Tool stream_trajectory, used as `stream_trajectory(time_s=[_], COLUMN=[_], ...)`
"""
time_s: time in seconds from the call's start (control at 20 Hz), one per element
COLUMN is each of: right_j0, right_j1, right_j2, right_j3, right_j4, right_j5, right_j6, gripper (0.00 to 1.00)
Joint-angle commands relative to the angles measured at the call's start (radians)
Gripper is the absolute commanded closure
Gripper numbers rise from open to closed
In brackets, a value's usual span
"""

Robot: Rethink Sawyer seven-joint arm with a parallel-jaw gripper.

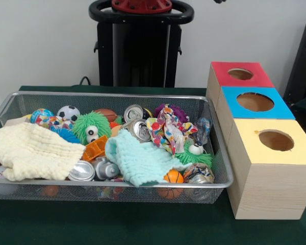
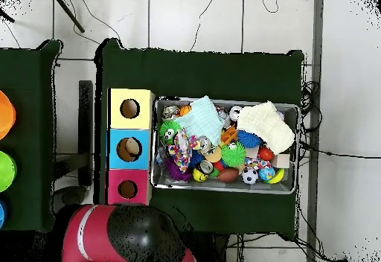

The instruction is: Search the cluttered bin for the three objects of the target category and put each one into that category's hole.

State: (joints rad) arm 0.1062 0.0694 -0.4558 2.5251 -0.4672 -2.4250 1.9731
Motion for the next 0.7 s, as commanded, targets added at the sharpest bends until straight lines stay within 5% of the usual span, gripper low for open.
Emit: stream_trajectory(time_s=[0.05, 0.7], right_j0=[-0.058, -0.080], right_j1=[0.498, 0.364], right_j2=[-0.038, -0.038], right_j3=[0.018, 0.008], right_j4=[0.073, 0.033], right_j5=[0.864, 0.991], right_j6=[0.157, 0.039], gripper=[1.00, 1.00])
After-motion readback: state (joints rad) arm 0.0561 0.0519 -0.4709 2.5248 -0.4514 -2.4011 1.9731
